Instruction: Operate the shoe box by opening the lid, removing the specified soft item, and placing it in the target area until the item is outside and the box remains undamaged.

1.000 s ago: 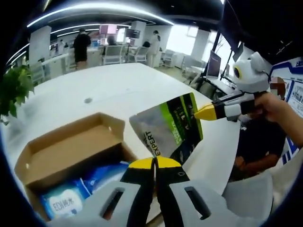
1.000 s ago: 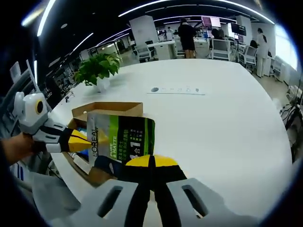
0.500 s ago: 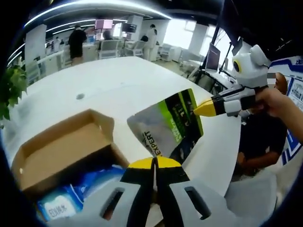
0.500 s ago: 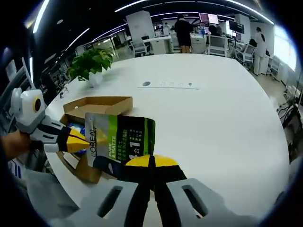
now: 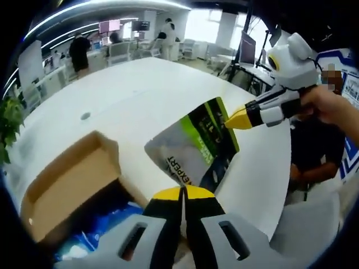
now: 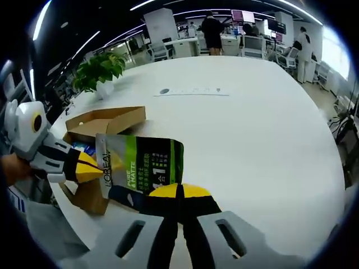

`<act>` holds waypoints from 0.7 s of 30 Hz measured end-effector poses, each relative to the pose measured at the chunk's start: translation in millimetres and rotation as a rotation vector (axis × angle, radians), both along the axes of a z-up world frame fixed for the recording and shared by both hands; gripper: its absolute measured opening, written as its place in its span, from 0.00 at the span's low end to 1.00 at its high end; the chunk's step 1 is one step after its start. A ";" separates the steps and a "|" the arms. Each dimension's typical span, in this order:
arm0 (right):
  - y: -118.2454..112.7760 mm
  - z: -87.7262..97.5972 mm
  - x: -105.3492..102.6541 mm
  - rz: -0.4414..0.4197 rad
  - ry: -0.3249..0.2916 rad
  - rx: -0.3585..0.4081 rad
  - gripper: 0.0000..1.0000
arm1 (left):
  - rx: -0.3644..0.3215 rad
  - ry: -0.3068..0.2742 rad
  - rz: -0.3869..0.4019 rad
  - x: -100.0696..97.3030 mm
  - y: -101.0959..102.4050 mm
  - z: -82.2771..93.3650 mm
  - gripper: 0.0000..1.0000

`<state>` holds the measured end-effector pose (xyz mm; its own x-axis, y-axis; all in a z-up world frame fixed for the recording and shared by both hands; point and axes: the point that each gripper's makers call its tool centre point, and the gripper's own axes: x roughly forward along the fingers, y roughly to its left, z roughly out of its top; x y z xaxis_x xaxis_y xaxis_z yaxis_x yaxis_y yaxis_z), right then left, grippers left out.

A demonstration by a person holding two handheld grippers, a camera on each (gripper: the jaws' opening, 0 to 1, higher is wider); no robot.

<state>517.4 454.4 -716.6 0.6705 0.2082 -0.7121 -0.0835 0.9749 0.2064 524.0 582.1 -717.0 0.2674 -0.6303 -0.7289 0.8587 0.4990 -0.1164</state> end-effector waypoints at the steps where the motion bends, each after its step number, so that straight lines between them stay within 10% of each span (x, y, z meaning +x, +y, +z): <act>1: -0.7 -2.1 0.2 0.000 0.002 0.000 0.00 | 0.012 -0.006 -0.011 0.5 -0.6 -1.4 0.00; 21: -14.7 -30.5 7.0 -0.015 0.027 -0.002 0.00 | 0.226 -0.109 -0.232 4.3 -15.1 -34.4 0.00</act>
